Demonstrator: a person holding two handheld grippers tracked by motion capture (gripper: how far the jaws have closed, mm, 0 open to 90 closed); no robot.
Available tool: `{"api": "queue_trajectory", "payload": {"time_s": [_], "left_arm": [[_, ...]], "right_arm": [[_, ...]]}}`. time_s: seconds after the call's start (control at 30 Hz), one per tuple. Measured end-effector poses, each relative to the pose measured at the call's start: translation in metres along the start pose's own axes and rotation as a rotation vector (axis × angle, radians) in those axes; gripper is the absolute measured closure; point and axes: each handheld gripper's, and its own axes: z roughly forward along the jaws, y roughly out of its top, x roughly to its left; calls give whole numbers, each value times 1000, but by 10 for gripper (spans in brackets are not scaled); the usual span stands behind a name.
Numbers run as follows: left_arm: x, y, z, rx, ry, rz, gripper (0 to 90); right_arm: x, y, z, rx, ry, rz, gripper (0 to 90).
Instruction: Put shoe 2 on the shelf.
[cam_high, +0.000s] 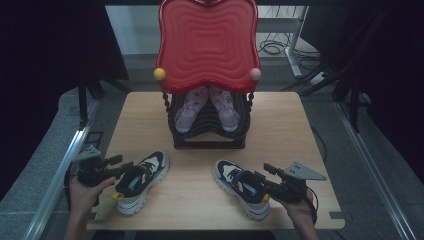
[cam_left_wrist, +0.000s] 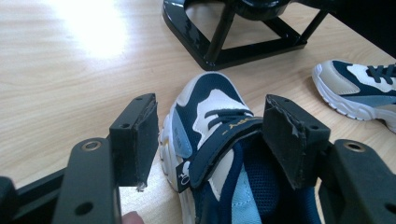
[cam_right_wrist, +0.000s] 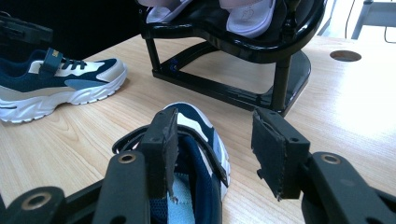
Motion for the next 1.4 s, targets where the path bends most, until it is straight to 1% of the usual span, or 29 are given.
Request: {"api": "queue_trajectory", "payload": {"time_s": [0.1, 0.3, 0.6, 0.73, 0.9, 1.03, 1.27, 1.37, 1.4], "left_arm": [[2, -2, 3, 30, -23, 4, 379], [6, -6, 9, 67, -30, 18, 385], [10, -11, 11, 102, -54, 32, 386], [12, -12, 12, 107, -69, 20, 389], [12, -13, 14, 128, -69, 28, 396], [13, -14, 15, 139, -54, 26, 407], [12, -14, 16, 142, -55, 27, 427], [12, -14, 16, 146, -50, 34, 433], [11, -13, 15, 148, -47, 44, 441]], "right_arm": [[1, 0, -3, -9, 5, -9, 504], [0, 1, -8, -16, -4, -2, 501], [-1, -3, -5, 3, 8, 4, 497], [-2, -3, -6, 2, 5, 7, 496], [-4, -4, -6, 6, 6, 13, 495], [-4, -5, -5, 8, 6, 16, 495], [-5, -6, -5, 11, 0, 18, 495], [-6, -7, -5, 14, -2, 23, 494], [-6, -7, -5, 15, -3, 23, 494]]}}
